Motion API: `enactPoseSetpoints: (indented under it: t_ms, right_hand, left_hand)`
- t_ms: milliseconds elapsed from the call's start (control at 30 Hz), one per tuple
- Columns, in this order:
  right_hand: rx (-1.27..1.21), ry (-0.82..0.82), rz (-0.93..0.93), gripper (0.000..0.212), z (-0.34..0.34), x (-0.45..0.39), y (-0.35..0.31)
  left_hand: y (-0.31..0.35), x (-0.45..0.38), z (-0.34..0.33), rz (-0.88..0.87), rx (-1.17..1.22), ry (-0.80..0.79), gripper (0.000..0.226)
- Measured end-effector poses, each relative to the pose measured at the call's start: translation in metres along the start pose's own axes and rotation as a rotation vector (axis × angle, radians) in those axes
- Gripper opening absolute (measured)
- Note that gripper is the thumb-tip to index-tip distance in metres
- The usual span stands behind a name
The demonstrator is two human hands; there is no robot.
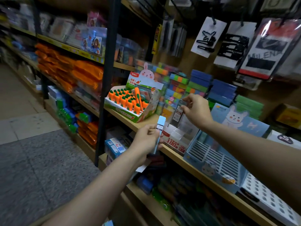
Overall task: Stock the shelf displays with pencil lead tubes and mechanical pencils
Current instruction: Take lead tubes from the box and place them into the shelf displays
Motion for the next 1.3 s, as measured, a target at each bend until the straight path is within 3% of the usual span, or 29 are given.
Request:
enactPoseSetpoints:
  t_ms: [300, 400, 500, 600, 733, 833, 1000, 1100, 1300]
  right_hand:
    - [0.118, -0.096, -0.052, 0.023, -0.034, 0.008, 0.019]
    - [0.142, -0.092, -0.035, 0.037, -0.033, 0.020, 0.018]
    - [-0.155, -0.046, -0.097, 0.043, -0.004, 0.030, 0.016]
    - [-0.420, -0.256, -0.165, 0.017, 0.009, 0.056, 0.011]
    - [-0.492, -0.386, -0.230, 0.024, 0.028, 0.091, 0.021]
    - [-0.374, -0.362, -0.245, 0.024, 0.065, 0.088, 0.046]
    - [0.125, -0.172, -0.204, 0.018, 0.133, 0.077, 0.102]
    - [0.237, -0.124, -0.186, 0.016, 0.133, 0.082, 0.122]
    - [0.307, -0.095, -0.148, 0.014, 0.111, 0.082, 0.132]
  left_hand:
    - [-0.016, 0.003, -0.003, 0.020, -0.029, -0.032, 0.015]
    - [-0.016, 0.006, -0.006, -0.006, -0.017, -0.026, 0.017]
    - [-0.015, 0.006, -0.010, -0.051, 0.031, -0.009, 0.011]
    - [-0.010, 0.010, -0.030, -0.113, 0.050, -0.049, 0.013]
    - [-0.010, 0.026, -0.069, -0.182, 0.016, -0.149, 0.020]
    - [-0.005, 0.041, -0.093, -0.339, -0.274, -0.203, 0.015]
    - [-0.023, 0.070, -0.127, -0.620, -0.886, -0.449, 0.042]
    - [-0.050, 0.075, -0.129, -0.680, -1.175, -0.527, 0.053]
    - [-0.058, 0.071, -0.124, -0.724, -1.210, -0.490, 0.055]
Point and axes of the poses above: each hand's wrist, its own x-axis away from the middle knuckle, its own z-axis out of the back of the hand, y = z × x, the point moved 9 cm from there along -x, towards the middle knuckle, and after that the axes turned 5 degrees about -z, right-handed, at the moved point
